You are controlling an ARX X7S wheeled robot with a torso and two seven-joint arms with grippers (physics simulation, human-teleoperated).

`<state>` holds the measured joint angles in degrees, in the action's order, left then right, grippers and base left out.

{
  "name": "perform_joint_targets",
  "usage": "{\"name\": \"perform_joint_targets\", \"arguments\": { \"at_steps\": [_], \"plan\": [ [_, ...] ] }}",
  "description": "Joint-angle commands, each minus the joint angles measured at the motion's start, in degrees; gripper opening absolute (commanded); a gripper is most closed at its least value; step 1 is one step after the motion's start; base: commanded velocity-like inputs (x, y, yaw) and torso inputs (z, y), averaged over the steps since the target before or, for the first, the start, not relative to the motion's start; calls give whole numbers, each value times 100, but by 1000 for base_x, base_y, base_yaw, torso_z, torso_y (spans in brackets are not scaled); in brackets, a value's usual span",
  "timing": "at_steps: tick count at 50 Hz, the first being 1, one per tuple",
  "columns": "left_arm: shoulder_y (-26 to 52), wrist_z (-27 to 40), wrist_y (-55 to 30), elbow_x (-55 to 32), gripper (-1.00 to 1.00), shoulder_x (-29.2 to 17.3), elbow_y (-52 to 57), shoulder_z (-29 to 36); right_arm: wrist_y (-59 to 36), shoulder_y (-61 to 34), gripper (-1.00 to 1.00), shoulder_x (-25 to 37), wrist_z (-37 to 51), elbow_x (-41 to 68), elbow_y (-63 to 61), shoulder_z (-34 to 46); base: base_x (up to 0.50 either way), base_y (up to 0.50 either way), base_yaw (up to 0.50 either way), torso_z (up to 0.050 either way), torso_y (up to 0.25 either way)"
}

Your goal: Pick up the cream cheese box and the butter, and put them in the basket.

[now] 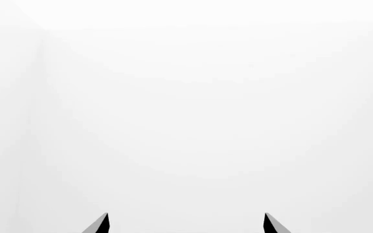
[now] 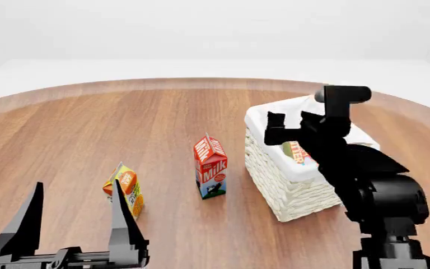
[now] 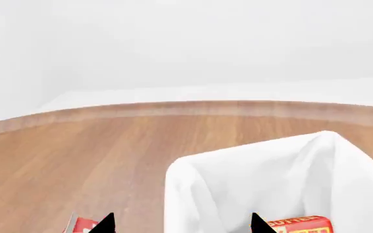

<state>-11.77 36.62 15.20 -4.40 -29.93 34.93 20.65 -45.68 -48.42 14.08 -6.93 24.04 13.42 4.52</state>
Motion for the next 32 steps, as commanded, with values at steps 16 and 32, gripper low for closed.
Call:
{"name": "perform_joint_targets", "arguments": {
  "at_steps": [16,32],
  "plan": [
    [46,1,73,24,100,23,-103,40,4983,5484,100,172,-1160,469,-4934,-1322,0,0,0,0,0],
    [150,-7,-48,-15,100,31,-60,54,5005,5498,100,212,-1155,452,-4912,-1241,0,0,0,0,0]
  ]
}}
